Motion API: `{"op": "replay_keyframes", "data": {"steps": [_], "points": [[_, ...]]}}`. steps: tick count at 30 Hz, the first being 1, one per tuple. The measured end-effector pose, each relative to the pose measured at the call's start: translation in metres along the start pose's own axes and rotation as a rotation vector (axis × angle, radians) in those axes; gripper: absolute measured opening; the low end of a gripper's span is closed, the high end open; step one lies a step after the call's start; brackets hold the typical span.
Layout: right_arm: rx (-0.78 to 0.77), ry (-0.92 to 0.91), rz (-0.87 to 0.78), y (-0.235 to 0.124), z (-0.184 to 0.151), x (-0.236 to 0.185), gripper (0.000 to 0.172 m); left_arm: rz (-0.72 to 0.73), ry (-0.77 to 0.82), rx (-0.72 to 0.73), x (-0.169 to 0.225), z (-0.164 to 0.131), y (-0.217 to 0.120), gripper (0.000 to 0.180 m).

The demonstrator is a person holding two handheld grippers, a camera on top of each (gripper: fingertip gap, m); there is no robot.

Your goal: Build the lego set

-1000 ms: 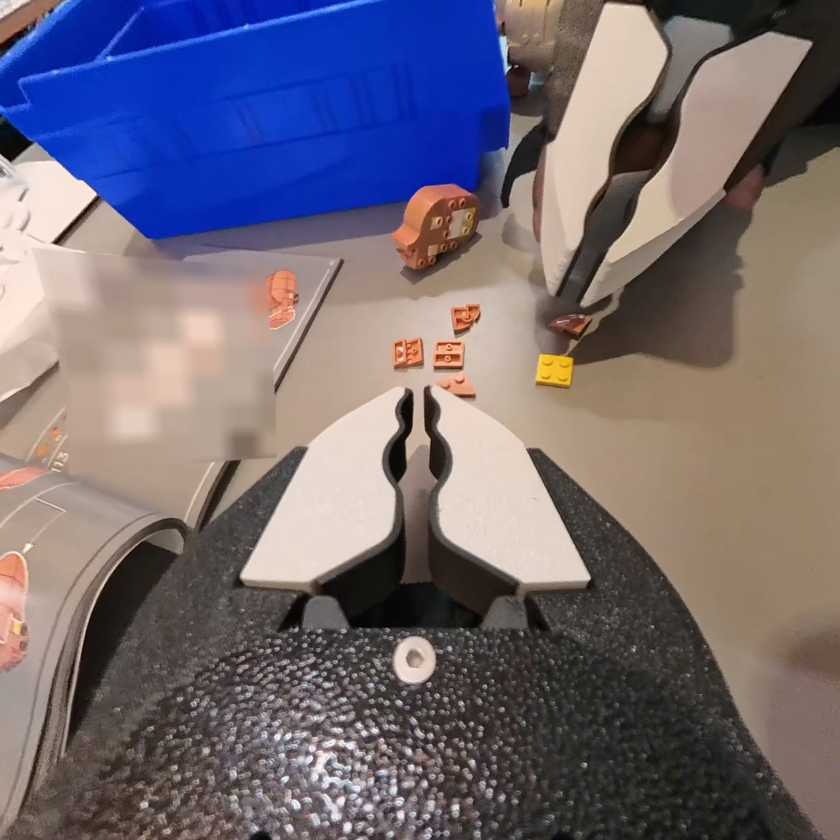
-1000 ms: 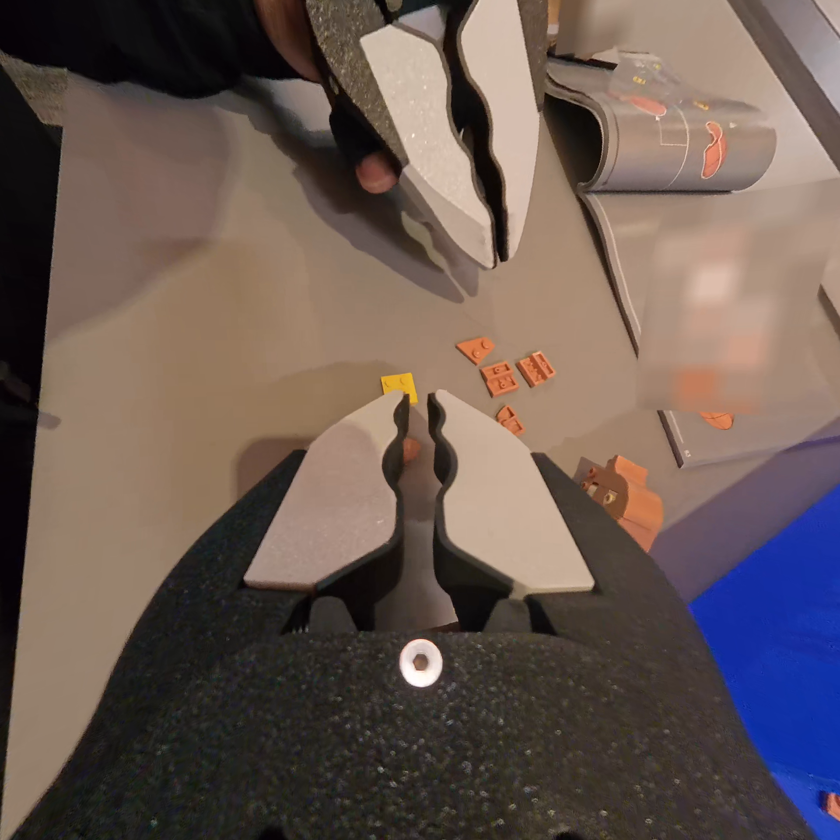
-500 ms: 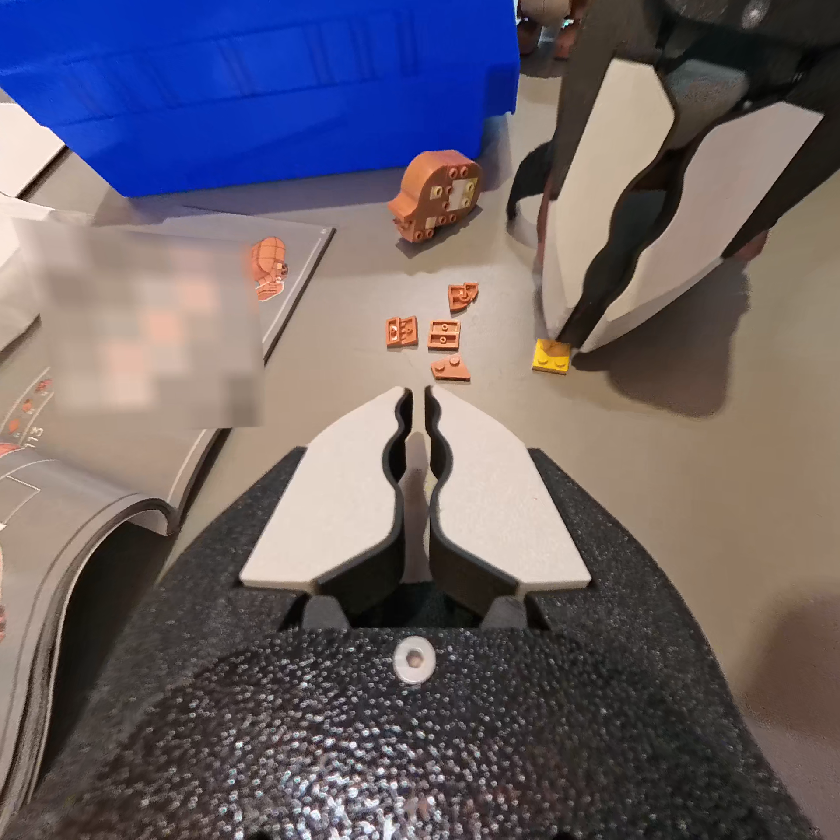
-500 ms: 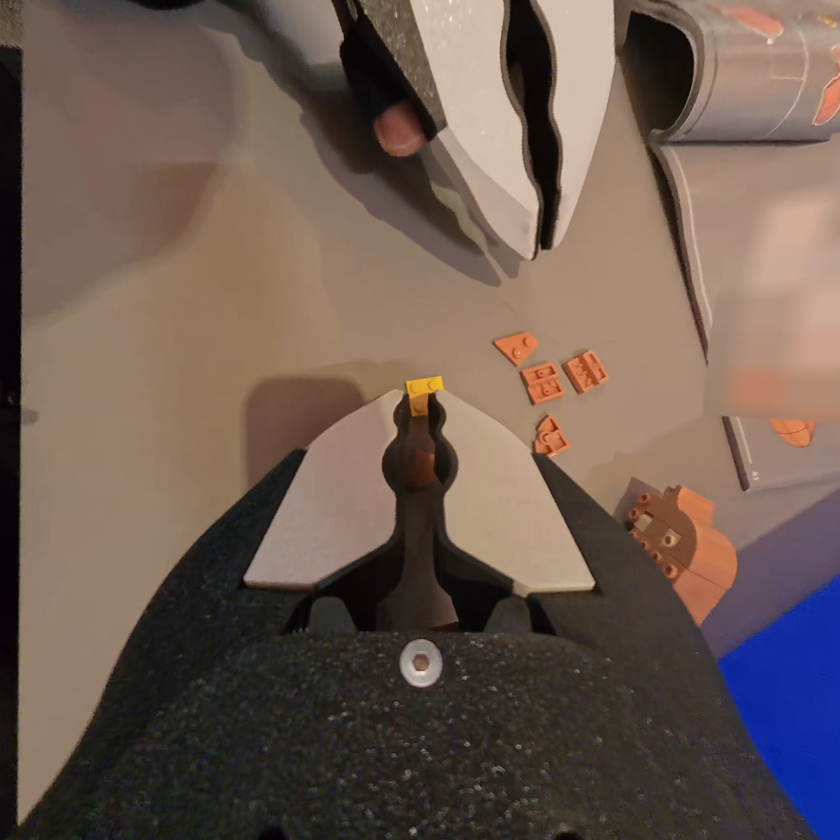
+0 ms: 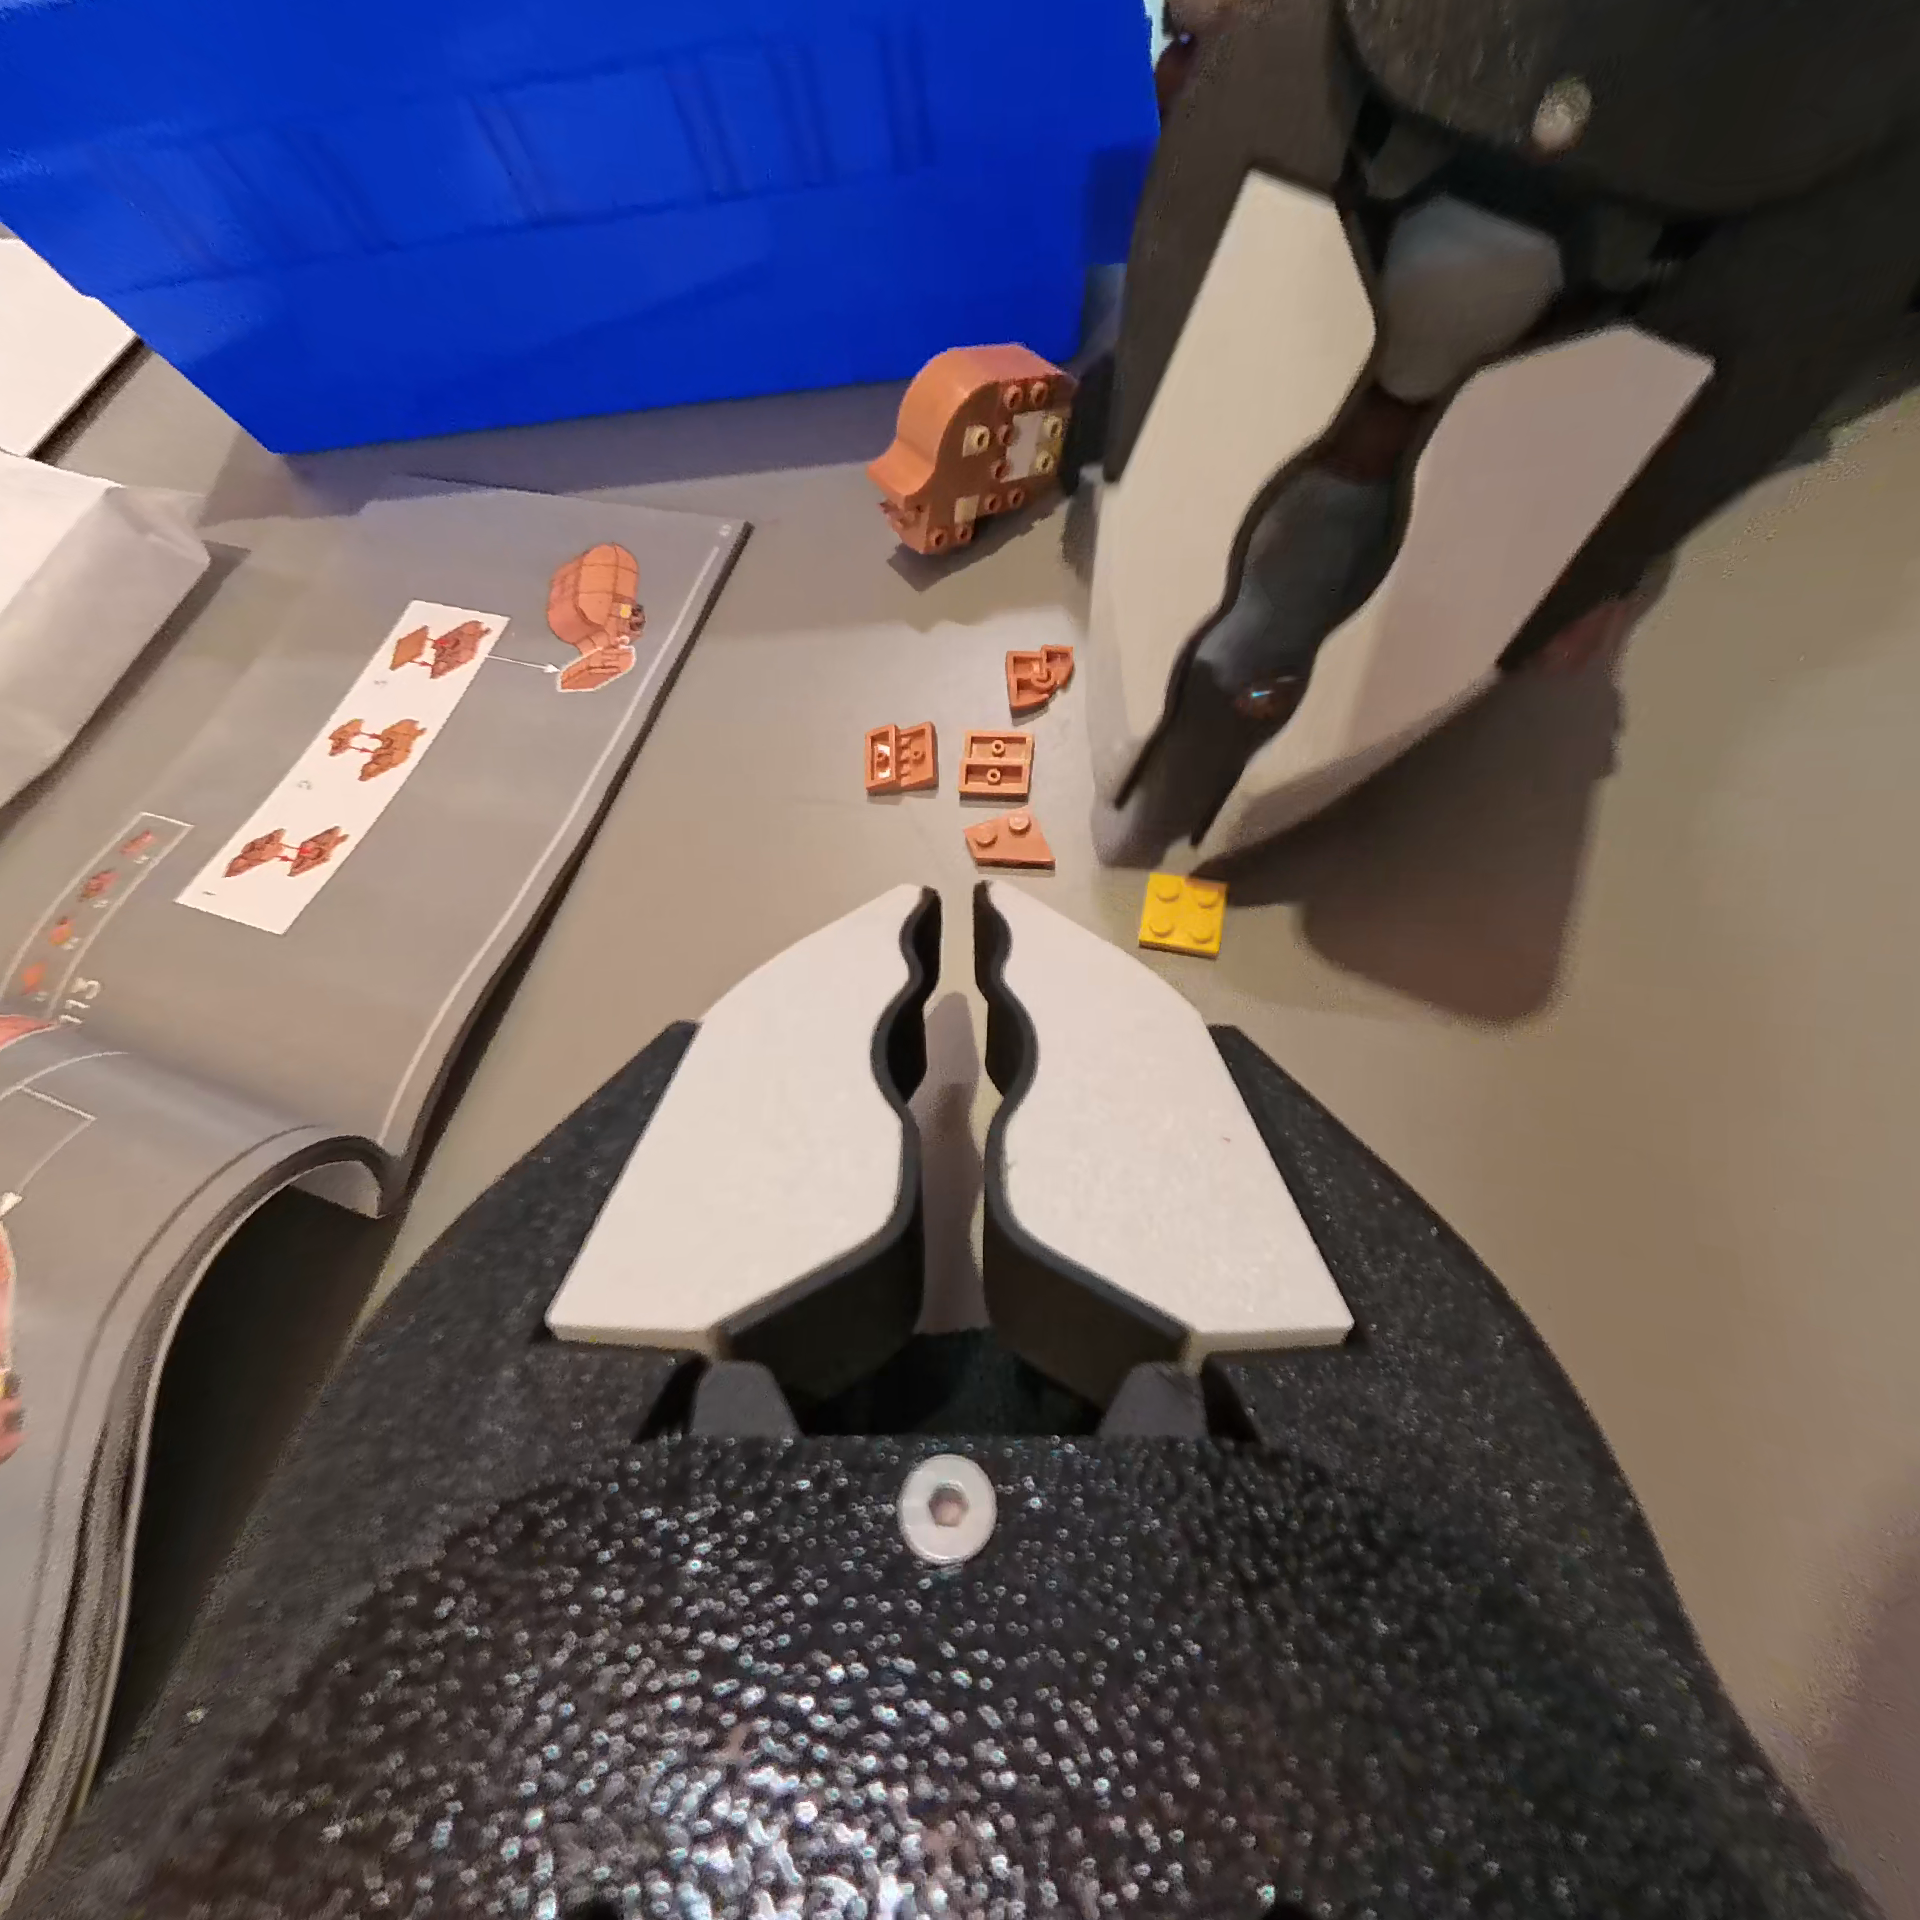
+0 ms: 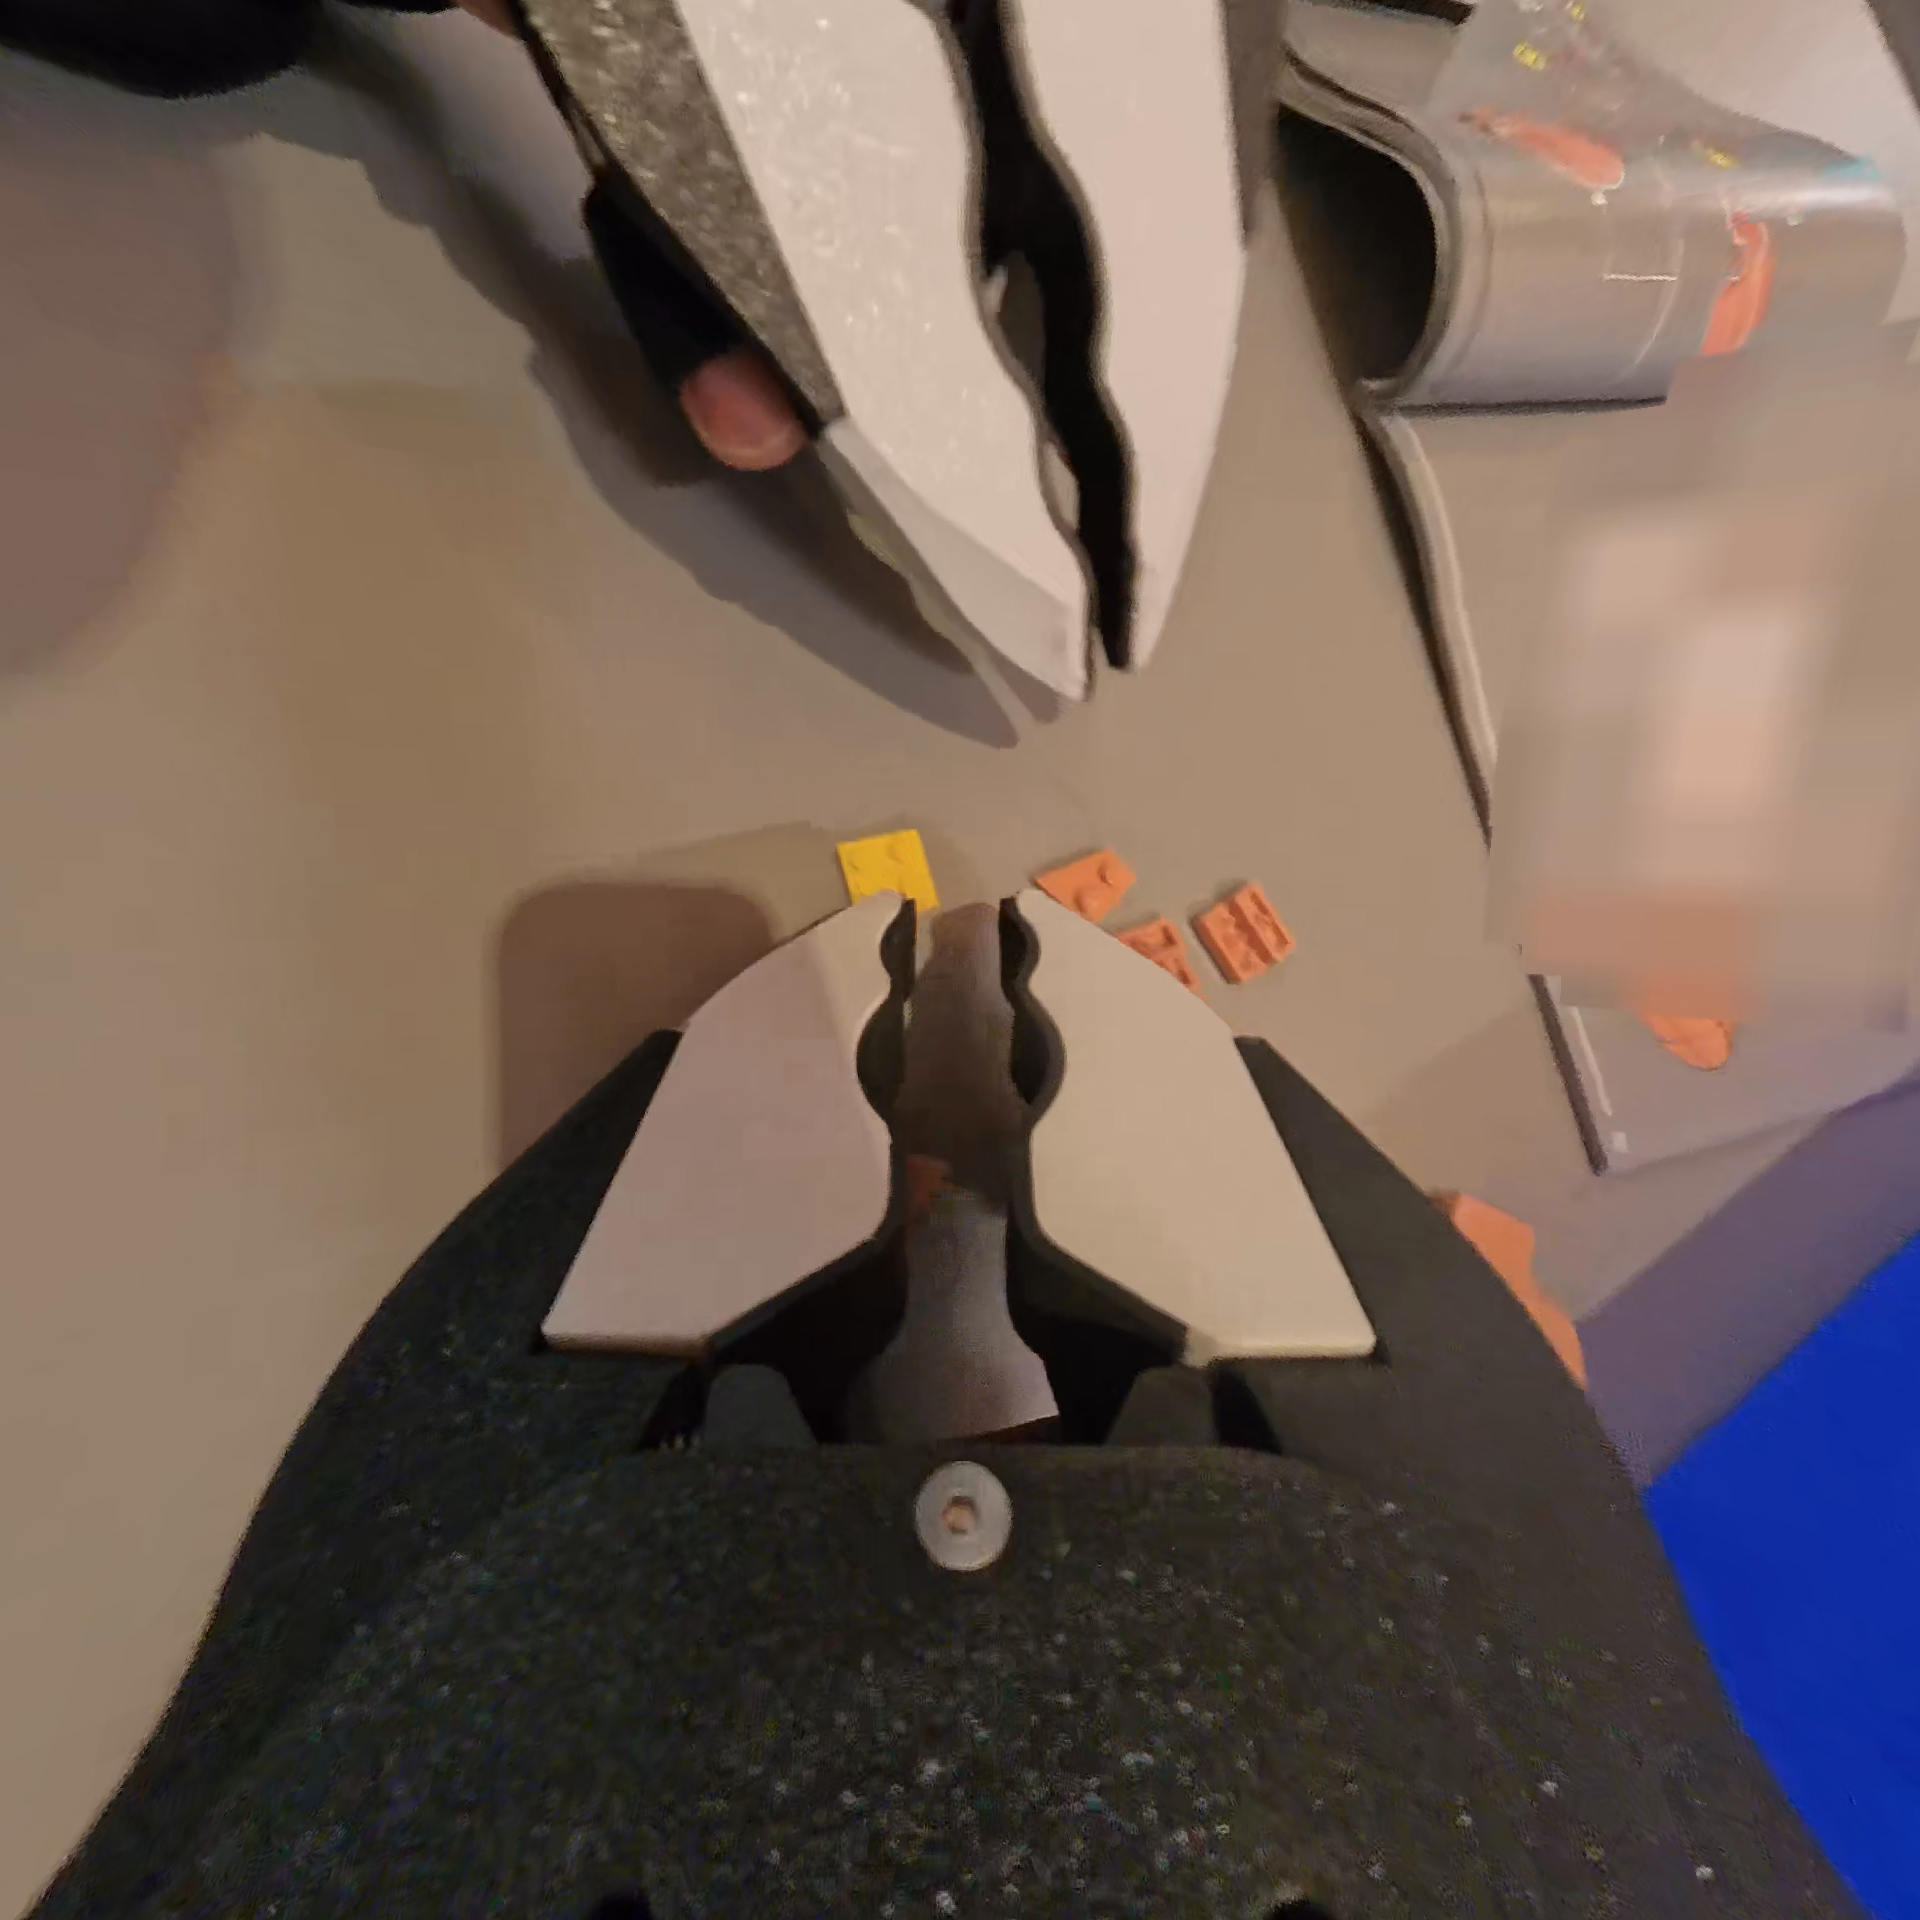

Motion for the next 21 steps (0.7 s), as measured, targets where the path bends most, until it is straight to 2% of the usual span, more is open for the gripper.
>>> {"op": "replay_keyframes", "data": {"steps": [5, 9, 15, 21], "points": [[-0.003, 0.098, -0.004, -0.023, -0.031, 0.018, 0.019, 0.021, -0.022, 0.011, -0.006, -0.001, -0.005, 0.005], [-0.042, 0.163, -0.029, -0.023, -0.046, 0.032, 0.019, 0.022, -0.038, 0.017, -0.009, -0.001, -0.005, 0.005], [-0.038, 0.118, 0.005, -0.024, -0.044, 0.024, 0.019, 0.032, -0.032, 0.011, -0.009, -0.002, -0.005, 0.005], [-0.075, 0.187, -0.075, -0.013, -0.042, 0.040, 0.023, 0.023, -0.037, 0.009, -0.009, -0.003, -0.003, 0.005]]}}
Point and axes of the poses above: each gripper's, where its closed fingertips meet, y out along the fingers, z out of its top, x = y × z across the jaws, the point moved 2 cm from there along -y, back along the fingers, and after that the axes turned 13 degrees about -x, right-handed, at the moved point
